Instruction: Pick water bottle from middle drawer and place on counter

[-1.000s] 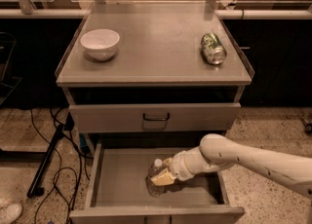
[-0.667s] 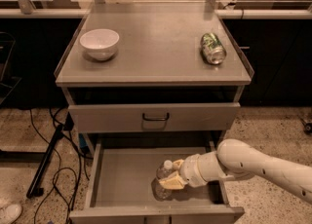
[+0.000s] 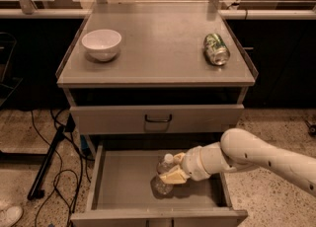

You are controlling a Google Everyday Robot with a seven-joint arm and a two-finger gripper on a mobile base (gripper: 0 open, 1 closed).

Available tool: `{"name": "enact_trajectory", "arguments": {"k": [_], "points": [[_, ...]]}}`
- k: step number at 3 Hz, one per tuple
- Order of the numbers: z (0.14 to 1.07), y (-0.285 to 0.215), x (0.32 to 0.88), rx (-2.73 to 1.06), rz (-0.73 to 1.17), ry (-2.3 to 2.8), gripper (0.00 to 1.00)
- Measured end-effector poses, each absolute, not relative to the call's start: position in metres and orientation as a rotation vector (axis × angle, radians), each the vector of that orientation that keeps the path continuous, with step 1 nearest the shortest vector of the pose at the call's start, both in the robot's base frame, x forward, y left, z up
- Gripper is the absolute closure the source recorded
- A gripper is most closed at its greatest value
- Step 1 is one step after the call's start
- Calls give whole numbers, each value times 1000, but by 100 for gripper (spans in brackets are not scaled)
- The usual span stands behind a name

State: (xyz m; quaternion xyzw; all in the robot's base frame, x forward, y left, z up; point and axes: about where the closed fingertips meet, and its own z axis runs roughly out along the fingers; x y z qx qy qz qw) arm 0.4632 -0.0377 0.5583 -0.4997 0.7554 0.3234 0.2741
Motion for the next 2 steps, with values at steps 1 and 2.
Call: {"name": "enact_trajectory", "arguments": {"k": [1, 2], "points": [[601, -33, 473, -1386, 845, 2002, 100], [653, -30, 484, -1433, 798, 1956, 100]]}}
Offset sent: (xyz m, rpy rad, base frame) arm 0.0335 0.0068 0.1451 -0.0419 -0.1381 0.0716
